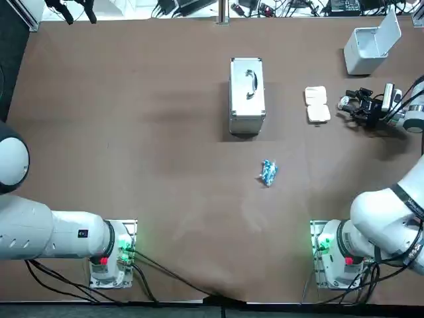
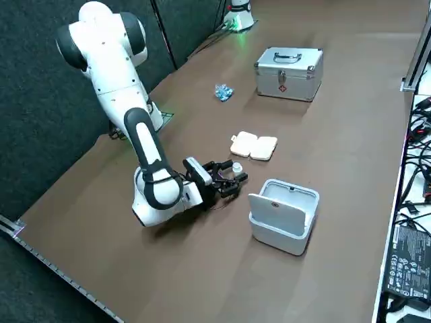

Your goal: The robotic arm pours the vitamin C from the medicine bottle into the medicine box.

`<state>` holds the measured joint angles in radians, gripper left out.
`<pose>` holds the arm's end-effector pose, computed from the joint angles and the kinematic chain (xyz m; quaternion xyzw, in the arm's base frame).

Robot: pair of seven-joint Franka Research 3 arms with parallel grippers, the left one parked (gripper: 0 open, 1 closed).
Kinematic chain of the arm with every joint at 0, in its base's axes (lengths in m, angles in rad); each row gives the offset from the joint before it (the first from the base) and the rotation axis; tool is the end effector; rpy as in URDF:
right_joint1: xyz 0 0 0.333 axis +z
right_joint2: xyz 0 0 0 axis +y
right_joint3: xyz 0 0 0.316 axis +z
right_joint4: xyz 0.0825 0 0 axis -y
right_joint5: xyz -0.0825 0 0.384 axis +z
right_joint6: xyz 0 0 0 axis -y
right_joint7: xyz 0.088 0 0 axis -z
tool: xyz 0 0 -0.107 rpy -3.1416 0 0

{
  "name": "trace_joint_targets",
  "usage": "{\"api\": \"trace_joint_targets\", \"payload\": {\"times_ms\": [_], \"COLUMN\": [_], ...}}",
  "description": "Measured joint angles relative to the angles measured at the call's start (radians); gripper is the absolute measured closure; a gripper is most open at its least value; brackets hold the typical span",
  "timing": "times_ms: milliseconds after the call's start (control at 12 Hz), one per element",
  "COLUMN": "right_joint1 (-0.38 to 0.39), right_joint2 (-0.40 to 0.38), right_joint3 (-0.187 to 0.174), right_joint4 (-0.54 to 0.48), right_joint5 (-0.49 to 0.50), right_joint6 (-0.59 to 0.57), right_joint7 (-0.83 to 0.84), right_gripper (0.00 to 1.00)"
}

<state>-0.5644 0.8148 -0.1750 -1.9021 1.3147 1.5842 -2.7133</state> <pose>0.4581 -0.2837 0.0745 -0.6750 -0.4054 -0.5163 0.3369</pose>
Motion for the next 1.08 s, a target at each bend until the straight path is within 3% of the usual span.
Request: {"api": "trace_joint_targets", "payload": {"times_ms": [500,667,750,1083], "right_joint1": [0.001,0.002,0.002,0.002], "right_joint2": [0.006,0.006,0.006,0.006], "right_joint3": [0.001,0.001,0.001,0.004], "right_joint4": [0.000,0.000,0.000,0.000], "right_joint5": [0.005,0.005,0.005,0.005], "right_joint6": [-0.001,-0.001,-0.001,-0.001], "right_joint7": [-0.003,-0.003,-0.003,-0.003], "right_gripper": [0.09,0.14,0.22,0.28]}}
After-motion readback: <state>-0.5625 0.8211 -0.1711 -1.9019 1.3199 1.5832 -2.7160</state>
